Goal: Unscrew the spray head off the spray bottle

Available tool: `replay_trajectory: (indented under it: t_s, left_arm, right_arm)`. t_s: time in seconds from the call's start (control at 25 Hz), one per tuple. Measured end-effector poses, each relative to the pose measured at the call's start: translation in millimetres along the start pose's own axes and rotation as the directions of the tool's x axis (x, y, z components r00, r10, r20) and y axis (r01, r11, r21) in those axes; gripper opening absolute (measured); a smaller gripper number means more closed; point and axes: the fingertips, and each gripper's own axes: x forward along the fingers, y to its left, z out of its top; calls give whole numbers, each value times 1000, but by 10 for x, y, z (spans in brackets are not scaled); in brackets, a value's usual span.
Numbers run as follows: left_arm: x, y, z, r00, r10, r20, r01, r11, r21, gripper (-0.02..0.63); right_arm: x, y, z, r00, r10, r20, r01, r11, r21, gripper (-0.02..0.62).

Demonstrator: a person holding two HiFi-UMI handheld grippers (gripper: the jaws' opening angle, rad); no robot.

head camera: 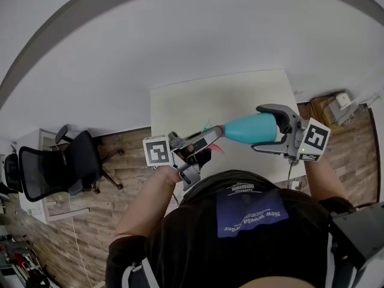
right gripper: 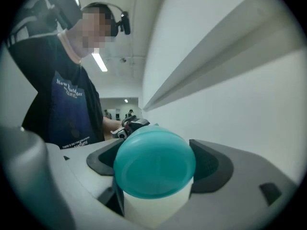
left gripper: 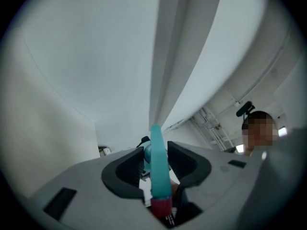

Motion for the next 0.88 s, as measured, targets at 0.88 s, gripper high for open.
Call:
replay_trajectory:
  t_s: [0.88]
  left_arm:
    - [-569, 4, 47, 871, 458, -179, 192, 19, 981, 381]
  right_arm:
    - [-110, -176, -216, 980, 102, 171, -177, 835, 521, 417]
